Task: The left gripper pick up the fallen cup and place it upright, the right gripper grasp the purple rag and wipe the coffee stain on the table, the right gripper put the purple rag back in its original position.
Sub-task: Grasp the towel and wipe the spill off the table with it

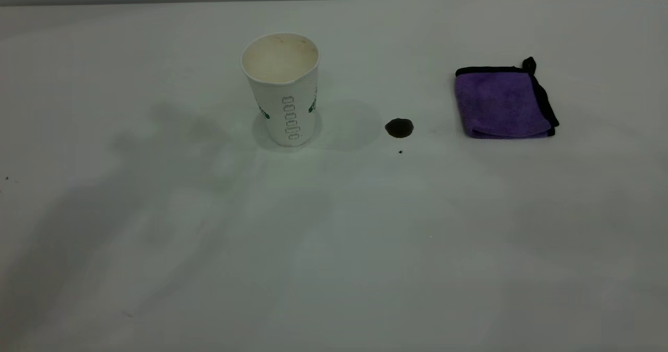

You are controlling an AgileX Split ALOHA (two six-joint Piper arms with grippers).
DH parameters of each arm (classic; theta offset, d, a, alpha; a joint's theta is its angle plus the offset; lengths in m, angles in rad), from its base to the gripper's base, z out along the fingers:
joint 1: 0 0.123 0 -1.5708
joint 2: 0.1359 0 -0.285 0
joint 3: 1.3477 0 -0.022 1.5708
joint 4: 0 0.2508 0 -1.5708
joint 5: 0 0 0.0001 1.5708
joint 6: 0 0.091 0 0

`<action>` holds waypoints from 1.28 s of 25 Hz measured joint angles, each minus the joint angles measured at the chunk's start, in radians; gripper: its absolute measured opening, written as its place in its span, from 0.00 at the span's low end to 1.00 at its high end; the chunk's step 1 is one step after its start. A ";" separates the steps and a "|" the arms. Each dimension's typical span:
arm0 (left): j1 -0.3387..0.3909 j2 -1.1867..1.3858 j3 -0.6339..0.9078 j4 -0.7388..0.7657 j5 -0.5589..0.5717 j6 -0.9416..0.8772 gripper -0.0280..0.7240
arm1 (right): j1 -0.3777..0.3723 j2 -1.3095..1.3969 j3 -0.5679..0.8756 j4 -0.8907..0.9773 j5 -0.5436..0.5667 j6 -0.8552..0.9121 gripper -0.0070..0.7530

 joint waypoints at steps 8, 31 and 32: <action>-0.007 -0.371 0.553 0.000 0.000 -0.005 0.61 | 0.000 0.000 0.000 0.000 0.000 0.000 0.66; -0.007 -1.131 1.327 0.095 -0.068 -0.076 0.62 | 0.000 0.000 0.000 0.000 0.000 0.000 0.66; -0.007 -1.156 1.327 0.095 -0.068 -0.076 0.62 | 0.000 0.000 0.000 0.000 0.000 0.000 0.66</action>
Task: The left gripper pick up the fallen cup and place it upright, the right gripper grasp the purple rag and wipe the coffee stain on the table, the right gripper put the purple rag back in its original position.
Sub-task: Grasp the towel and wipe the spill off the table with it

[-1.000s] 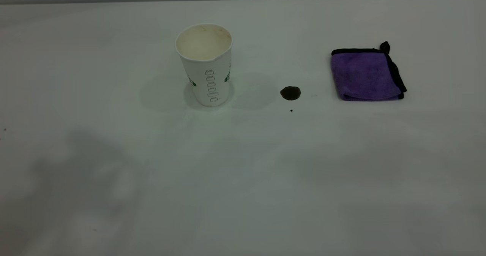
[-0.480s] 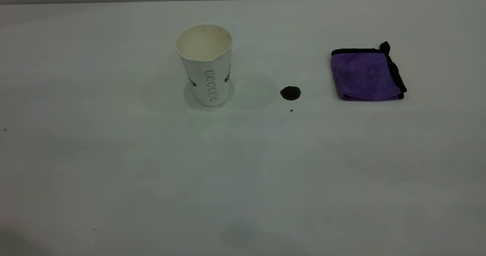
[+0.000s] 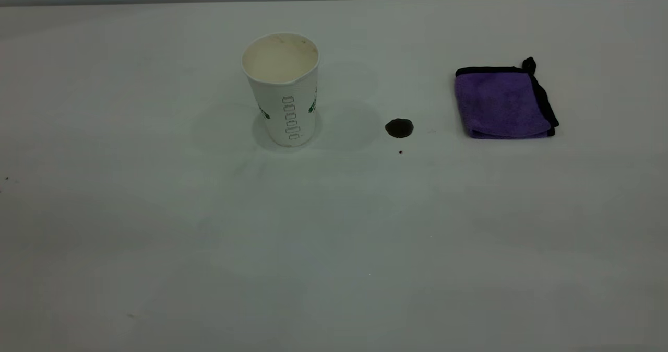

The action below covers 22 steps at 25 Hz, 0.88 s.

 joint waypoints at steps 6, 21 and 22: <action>0.109 -0.144 0.000 0.000 0.004 0.000 0.62 | 0.000 0.000 0.000 0.000 0.000 0.000 0.66; 0.392 -0.432 0.000 0.000 0.018 0.000 0.62 | 0.000 0.000 0.000 0.000 0.000 0.000 0.66; 0.394 -0.433 0.000 0.000 0.018 0.000 0.62 | 0.000 0.000 0.000 0.000 0.000 0.000 0.66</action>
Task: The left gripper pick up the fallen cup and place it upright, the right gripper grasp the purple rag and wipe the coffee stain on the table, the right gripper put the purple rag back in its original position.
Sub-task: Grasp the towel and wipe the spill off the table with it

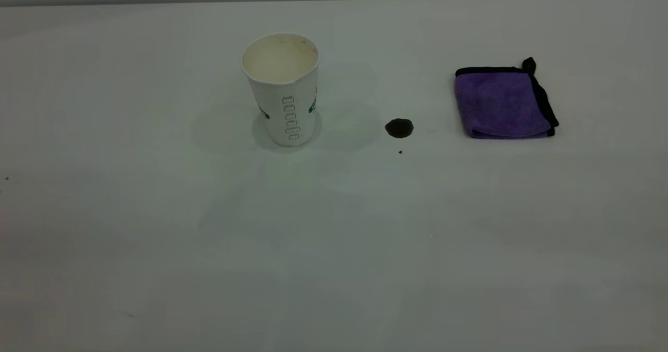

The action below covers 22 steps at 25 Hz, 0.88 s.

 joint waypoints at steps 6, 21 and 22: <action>0.002 -0.001 0.000 0.000 0.002 0.000 0.62 | 0.000 0.000 0.002 -0.002 -0.005 0.000 0.66; 0.003 -0.002 0.000 0.000 0.004 0.000 0.62 | 0.000 0.538 -0.098 0.160 -0.242 -0.258 0.78; 0.003 -0.002 0.000 0.000 0.004 0.000 0.62 | 0.000 0.592 -0.098 0.181 -0.265 -0.286 0.79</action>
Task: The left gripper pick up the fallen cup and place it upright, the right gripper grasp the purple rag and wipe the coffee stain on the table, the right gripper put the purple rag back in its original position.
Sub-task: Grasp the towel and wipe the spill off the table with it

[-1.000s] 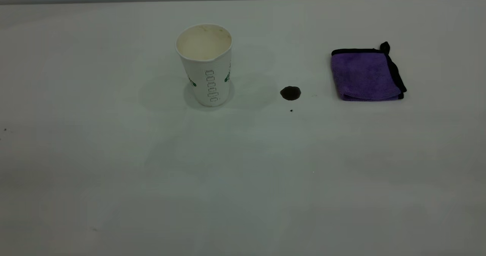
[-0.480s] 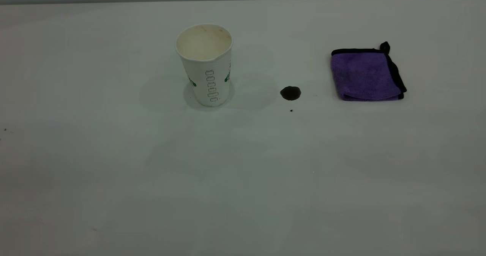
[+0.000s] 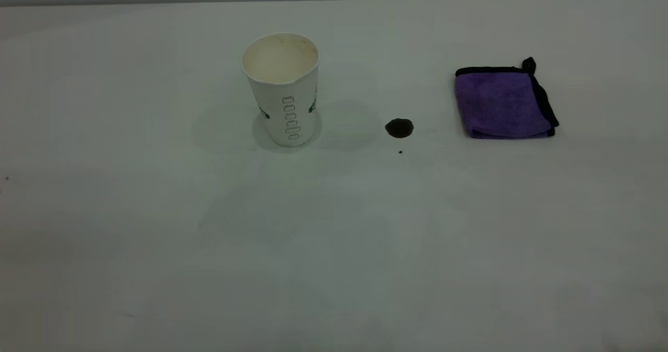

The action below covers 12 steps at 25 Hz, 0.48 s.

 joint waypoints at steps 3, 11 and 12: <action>0.000 0.000 0.000 0.000 0.000 0.000 0.62 | 0.000 0.197 0.000 0.066 -0.072 -0.097 0.78; 0.000 0.000 0.000 0.000 0.000 0.000 0.62 | 0.011 0.677 -0.080 0.232 -0.265 -0.294 0.78; 0.000 0.000 0.000 0.000 0.000 0.000 0.62 | 0.023 0.735 -0.106 0.232 -0.283 -0.302 0.78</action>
